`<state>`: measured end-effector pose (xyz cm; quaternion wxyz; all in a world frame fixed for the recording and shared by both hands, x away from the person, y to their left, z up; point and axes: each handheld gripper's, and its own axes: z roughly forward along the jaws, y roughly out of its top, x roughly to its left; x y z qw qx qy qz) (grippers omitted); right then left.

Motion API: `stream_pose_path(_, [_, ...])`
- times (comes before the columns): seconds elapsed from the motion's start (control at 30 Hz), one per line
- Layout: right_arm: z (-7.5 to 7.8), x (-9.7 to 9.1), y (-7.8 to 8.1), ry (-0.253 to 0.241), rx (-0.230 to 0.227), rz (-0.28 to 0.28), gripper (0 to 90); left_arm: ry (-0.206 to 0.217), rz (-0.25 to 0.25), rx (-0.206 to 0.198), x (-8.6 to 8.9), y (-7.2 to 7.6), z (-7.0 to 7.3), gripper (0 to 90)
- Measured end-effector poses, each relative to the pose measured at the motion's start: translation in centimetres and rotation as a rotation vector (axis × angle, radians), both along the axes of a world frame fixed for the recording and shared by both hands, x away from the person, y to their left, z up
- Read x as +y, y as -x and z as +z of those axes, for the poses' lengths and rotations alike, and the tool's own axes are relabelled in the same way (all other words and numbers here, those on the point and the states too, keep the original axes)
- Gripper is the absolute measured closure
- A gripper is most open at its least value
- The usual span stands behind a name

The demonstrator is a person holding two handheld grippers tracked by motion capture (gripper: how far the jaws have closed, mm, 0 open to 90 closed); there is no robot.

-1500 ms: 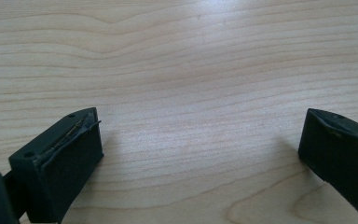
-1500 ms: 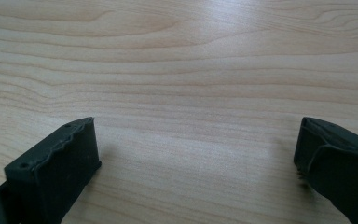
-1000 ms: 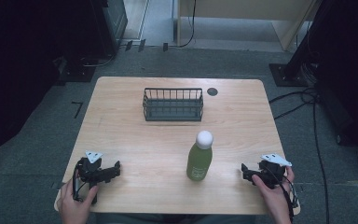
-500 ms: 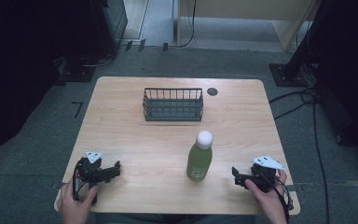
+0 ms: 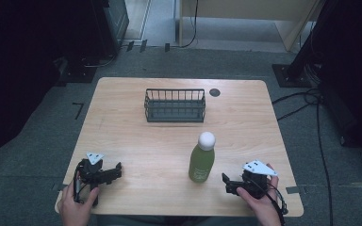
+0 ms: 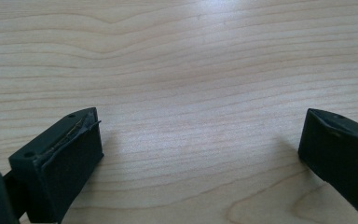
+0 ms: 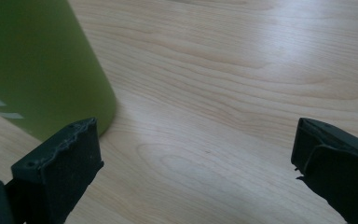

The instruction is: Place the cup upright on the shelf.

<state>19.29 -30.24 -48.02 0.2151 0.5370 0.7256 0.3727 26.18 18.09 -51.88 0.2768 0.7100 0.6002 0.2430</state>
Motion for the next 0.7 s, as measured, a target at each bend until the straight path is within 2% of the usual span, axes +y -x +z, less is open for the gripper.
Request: stream_pose_path(0.7, [1.0,3.7,0.8,-0.054,-0.016,0.133,2.1,0.000,0.000,-0.001,0.0,0.0,0.0,0.0])
